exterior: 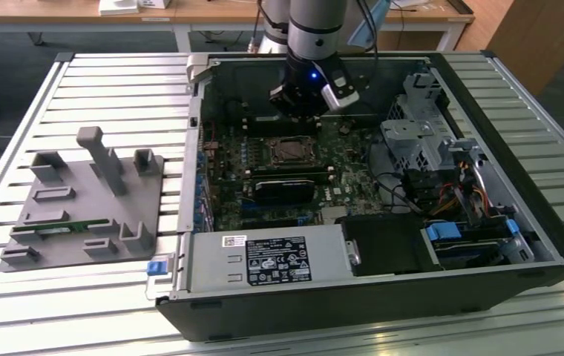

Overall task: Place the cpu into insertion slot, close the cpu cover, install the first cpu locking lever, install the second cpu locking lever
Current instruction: 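Install the second cpu locking lever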

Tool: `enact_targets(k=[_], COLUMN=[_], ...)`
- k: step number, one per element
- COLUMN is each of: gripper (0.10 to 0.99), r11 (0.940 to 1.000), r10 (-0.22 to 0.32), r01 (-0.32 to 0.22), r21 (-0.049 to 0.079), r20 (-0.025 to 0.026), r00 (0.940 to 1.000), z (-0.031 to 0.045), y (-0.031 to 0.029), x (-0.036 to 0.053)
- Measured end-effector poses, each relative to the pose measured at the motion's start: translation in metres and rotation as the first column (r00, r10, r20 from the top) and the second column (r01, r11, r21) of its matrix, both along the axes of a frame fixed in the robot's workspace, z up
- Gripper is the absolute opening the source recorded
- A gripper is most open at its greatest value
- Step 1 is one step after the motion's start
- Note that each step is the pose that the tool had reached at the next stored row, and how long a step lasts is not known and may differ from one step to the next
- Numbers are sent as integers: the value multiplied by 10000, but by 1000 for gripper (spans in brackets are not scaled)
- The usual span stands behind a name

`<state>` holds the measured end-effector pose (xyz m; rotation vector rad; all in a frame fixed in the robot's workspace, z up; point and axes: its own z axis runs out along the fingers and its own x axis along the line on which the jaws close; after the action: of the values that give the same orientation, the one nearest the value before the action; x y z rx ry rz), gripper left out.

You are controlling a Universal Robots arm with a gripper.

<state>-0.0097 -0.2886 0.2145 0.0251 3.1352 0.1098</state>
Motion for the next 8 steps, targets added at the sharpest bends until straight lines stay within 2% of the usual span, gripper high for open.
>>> enact_targets(k=[8], gripper=[106], r11=[10000], r10=[0], r01=[0], r21=[1], r20=[0], r00=[10000], z=[-2], y=[-68], x=[2])
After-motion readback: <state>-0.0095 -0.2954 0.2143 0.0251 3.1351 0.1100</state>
